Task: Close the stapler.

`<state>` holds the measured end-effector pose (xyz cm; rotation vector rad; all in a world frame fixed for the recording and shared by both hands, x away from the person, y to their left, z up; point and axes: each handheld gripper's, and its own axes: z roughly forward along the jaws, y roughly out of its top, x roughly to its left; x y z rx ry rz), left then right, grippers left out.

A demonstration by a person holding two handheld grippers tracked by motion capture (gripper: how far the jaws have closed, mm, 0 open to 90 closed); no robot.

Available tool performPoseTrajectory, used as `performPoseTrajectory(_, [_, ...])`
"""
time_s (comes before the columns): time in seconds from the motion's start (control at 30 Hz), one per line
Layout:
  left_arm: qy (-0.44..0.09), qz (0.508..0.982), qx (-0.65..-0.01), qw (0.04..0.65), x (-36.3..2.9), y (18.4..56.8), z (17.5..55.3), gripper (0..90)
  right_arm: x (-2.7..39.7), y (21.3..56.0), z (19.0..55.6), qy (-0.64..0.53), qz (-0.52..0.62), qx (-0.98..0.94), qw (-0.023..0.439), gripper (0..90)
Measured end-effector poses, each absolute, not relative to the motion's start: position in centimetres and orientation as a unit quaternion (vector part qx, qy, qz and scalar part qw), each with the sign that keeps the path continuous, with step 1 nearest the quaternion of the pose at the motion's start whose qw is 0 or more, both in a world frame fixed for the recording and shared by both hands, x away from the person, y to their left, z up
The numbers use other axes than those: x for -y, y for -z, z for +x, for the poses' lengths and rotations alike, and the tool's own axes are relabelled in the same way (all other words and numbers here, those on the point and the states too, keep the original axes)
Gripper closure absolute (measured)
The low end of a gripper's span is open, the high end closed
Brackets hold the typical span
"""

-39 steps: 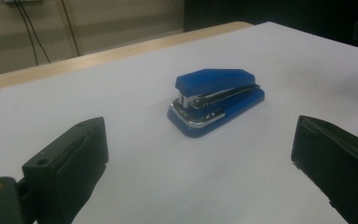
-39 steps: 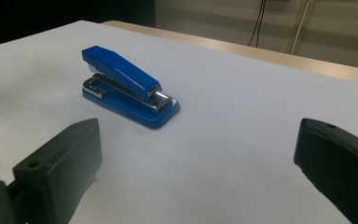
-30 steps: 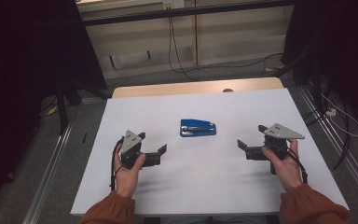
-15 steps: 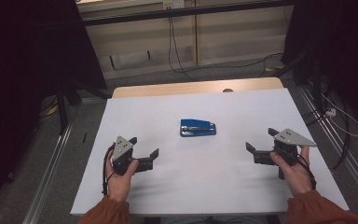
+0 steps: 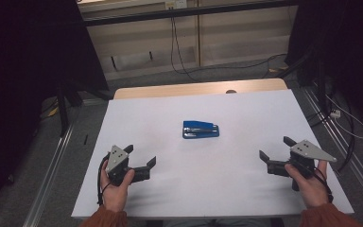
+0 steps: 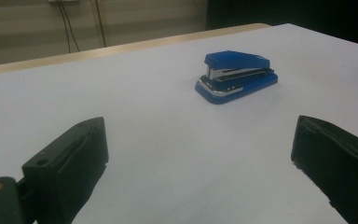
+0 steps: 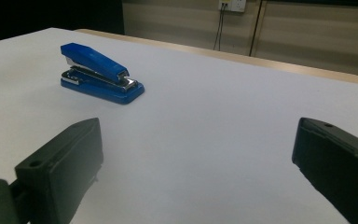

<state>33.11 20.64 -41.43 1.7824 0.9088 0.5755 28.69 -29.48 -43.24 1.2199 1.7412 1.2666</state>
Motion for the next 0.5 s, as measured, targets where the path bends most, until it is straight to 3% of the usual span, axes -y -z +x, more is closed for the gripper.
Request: performPoseTrajectory(0.5, [-0.248, 0.728, -0.403, 0.496, -22.4, 41.9, 31.4, 3.9, 29.7, 43.8, 26.5, -0.473, 0.487, -0.653, 0.336, 0.9])
